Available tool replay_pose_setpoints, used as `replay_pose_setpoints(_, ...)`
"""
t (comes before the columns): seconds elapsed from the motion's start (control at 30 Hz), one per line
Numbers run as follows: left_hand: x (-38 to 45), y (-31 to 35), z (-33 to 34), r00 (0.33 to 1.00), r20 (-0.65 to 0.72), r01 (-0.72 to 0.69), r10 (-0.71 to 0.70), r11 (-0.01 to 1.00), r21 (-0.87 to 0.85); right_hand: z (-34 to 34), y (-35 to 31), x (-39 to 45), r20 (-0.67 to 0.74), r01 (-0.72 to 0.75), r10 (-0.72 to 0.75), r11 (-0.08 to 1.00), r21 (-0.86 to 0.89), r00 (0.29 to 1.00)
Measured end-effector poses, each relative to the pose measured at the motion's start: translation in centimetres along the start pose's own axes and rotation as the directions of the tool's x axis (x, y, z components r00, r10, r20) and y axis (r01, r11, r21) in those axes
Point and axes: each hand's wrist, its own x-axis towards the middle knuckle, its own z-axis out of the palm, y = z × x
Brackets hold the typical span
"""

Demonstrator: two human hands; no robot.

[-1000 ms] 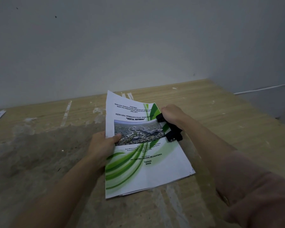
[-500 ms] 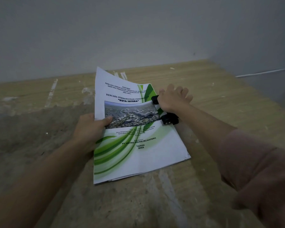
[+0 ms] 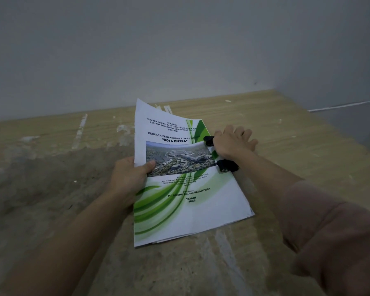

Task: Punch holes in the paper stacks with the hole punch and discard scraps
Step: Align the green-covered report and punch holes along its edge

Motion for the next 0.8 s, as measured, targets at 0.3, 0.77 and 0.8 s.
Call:
replay_pose_setpoints(0.3, 0.2, 0.5, 0.0, 0.998, -0.001, 0.056, -0.056, 0.998, -0.016, -2.0, -1.3, -0.5, 0.136, 0.119, -0.129, 0.99, 0.079, 0.982)
replay_pose_setpoints(0.77, -1.1, 0.9, -6.7, 0.993, -0.096, 0.061, -0.065, 0.997, -0.046, -1.7, -1.3, -0.9, -0.089, 0.273, -0.267, 0.96, 0.064, 0.96)
replay_pose_setpoints(0.8, -1.2, 1.0, -7.1, 0.994, -0.096, 0.055, -0.061, 0.997, -0.057, -1.7, -1.2, -1.0, -0.135, 0.307, -0.31, 0.951, -0.048, 0.941)
